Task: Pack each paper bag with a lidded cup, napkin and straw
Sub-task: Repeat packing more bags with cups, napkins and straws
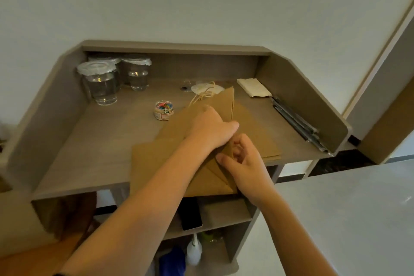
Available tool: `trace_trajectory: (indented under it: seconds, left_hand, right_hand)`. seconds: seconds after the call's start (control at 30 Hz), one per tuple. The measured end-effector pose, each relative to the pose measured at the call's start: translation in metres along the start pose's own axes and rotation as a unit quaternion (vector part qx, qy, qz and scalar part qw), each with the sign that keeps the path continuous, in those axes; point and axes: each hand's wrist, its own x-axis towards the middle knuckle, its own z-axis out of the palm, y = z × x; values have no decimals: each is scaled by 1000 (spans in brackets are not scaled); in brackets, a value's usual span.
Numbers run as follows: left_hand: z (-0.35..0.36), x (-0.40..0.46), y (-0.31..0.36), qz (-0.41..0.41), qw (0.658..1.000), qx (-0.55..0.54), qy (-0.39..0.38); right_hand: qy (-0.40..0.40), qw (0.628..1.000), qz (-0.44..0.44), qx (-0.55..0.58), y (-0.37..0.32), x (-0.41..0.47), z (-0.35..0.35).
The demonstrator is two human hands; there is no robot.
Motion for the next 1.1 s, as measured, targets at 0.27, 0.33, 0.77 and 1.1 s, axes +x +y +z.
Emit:
trace_trajectory:
  seconds: [0.27, 0.33, 0.77, 1.1]
  left_hand:
    - [-4, -109, -50, 53, 978, 159, 121]
    - [-4, -140, -76, 121, 964, 165, 172]
    - [-78, -263, -218, -61, 897, -349, 266]
    - [-196, -298, -322, -252, 804, -501, 196]
  right_hand:
    - [-127, 962, 100, 219, 21, -44, 45]
    - [-86, 921, 167, 343, 18, -46, 59]
    - [-193, 981, -11, -29, -44, -87, 235]
    - [-299, 931, -187, -95, -32, -143, 384]
